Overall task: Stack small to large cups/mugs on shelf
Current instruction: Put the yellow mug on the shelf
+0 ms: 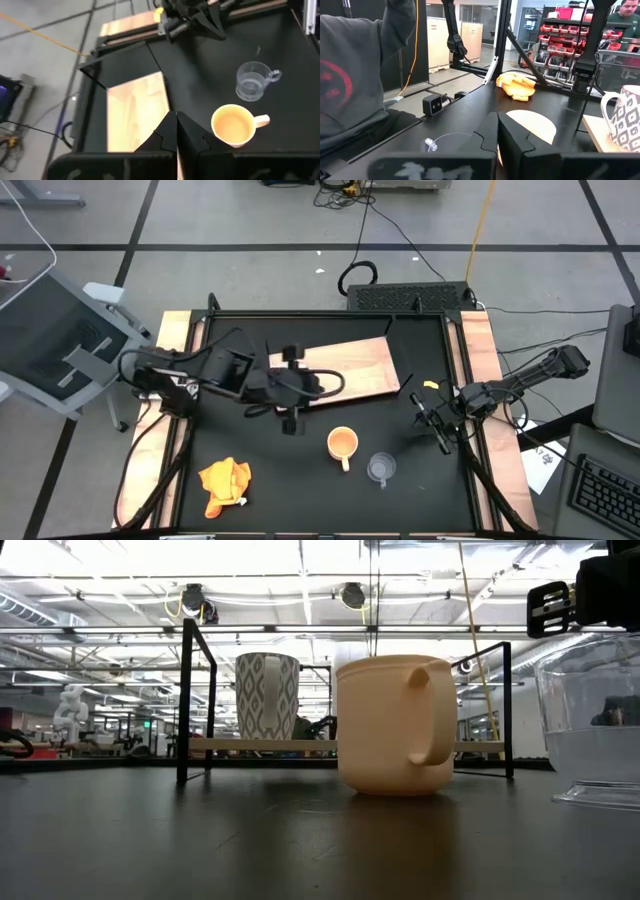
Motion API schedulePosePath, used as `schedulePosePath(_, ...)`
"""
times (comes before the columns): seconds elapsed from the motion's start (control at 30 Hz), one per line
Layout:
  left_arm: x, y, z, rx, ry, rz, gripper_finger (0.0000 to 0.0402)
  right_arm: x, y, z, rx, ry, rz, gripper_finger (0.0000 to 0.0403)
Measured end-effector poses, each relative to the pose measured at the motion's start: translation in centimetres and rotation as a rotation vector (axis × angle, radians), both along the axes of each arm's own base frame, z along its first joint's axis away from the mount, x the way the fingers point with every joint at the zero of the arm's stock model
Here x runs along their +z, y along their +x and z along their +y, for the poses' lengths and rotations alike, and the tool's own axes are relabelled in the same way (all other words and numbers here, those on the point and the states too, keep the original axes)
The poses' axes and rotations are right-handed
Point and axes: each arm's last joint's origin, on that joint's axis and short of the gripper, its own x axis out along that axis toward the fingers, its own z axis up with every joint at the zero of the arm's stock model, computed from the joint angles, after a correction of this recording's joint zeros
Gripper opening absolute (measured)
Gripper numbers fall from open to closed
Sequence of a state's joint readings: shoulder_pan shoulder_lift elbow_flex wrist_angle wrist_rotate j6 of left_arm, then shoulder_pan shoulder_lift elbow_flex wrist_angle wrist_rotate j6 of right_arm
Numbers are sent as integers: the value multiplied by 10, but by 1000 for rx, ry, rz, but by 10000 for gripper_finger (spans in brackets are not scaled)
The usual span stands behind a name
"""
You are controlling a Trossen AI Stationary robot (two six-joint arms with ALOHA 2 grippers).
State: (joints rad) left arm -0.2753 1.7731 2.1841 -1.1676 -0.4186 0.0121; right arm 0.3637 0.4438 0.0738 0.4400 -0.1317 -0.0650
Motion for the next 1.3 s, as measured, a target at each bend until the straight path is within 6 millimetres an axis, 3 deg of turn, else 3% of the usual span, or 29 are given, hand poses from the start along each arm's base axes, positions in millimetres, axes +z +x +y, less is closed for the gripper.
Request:
schedulePosePath(0.3,21,-34,9,38,28,-69,0,0,0,0,0,-1,-4,0)
schedulePosePath(0.63,5,-42,26,34,-9,-89,0,0,0,0,0,1,-4,0)
schedulePosePath(0.83,0,-58,30,-18,-37,-205,0,0,0,0,0,2,-4,0)
schedulePosePath(1.03,-15,-80,32,-131,-127,-332,0,0,0,0,0,2,-4,0)
schedulePosePath(1.3,-59,-98,37,-171,-147,-457,0,0,0,0,0,9,1,0)
